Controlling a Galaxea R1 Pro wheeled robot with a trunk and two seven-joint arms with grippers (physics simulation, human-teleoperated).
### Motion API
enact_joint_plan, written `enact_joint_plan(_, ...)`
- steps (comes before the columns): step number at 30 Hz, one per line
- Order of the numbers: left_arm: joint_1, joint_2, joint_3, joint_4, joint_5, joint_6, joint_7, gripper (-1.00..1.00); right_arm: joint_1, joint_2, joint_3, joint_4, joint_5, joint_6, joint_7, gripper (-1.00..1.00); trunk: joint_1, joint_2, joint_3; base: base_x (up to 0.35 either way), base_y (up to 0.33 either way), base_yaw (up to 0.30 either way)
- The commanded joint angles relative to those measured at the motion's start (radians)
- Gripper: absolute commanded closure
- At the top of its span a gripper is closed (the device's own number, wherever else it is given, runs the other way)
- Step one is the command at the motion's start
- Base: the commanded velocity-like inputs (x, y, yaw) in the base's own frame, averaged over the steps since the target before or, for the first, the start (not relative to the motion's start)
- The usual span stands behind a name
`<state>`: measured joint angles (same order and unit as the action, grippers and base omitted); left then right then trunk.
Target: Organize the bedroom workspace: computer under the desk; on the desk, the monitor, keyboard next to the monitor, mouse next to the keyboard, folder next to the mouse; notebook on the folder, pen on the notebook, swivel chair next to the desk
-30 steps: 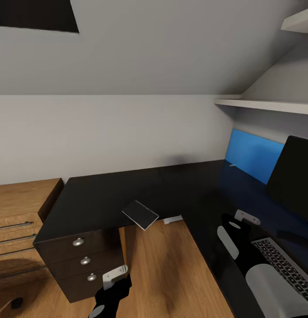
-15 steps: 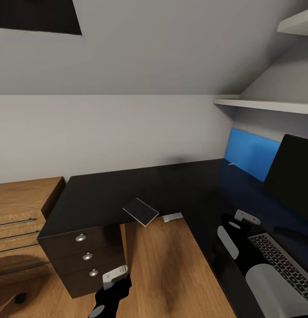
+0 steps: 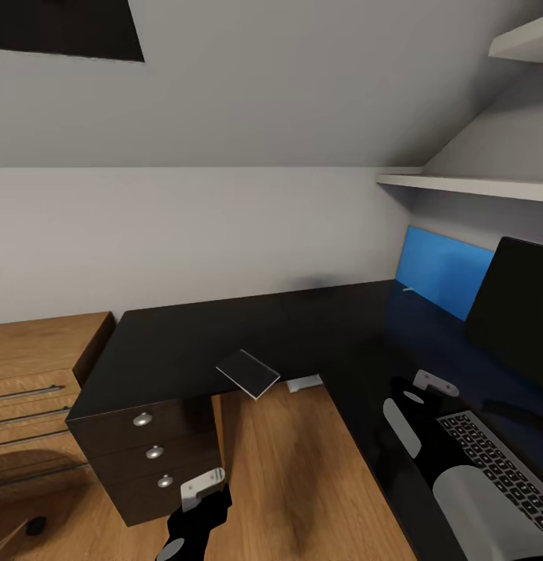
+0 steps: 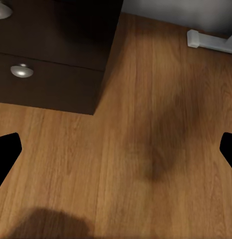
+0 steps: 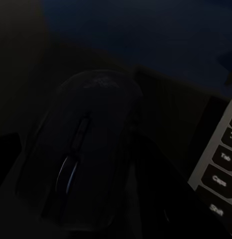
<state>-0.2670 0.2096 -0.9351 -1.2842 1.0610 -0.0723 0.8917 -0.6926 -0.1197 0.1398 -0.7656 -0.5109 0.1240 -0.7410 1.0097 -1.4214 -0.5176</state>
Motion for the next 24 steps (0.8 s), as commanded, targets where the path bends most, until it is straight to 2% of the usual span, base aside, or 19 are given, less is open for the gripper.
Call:
enact_joint_plan(1,-0.002,0.001,-0.003,-0.001,0.008,-0.007,0.003,-1.0,-0.001,-0.002,0.006,-0.002,-0.006,0.005,-0.009,1.0,0.0,-0.001,-0.001,0.0,0.0,0.0)
enact_joint_plan(6,-0.002,0.002,-0.002,-0.001,0.008,-0.007,0.003,-1.0,-0.001,-0.002,0.006,-0.003,-0.006,0.004,-0.009,1.0,-0.015,0.027,0.011,0.0,0.0,0.0)
enact_joint_plan(14,-0.001,0.004,-0.002,-0.001,0.008,-0.007,0.003,-1.0,-0.001,-0.002,0.006,-0.003,-0.004,0.005,-0.009,1.0,-0.015,0.027,0.011,0.0,0.0,0.0)
enact_joint_plan(19,-0.002,0.004,-0.002,-0.001,0.008,-0.007,0.003,-1.0,0.0,-0.002,0.006,-0.003,-0.003,0.005,-0.009,1.0,-0.035,0.062,0.027,0.0,0.0,0.0)
enact_joint_plan(24,-0.002,0.004,-0.002,-0.001,0.008,-0.007,0.004,-1.0,0.0,-0.002,0.006,-0.003,-0.002,0.004,-0.009,1.0,-0.035,0.062,0.027,0.0,0.0,0.0)
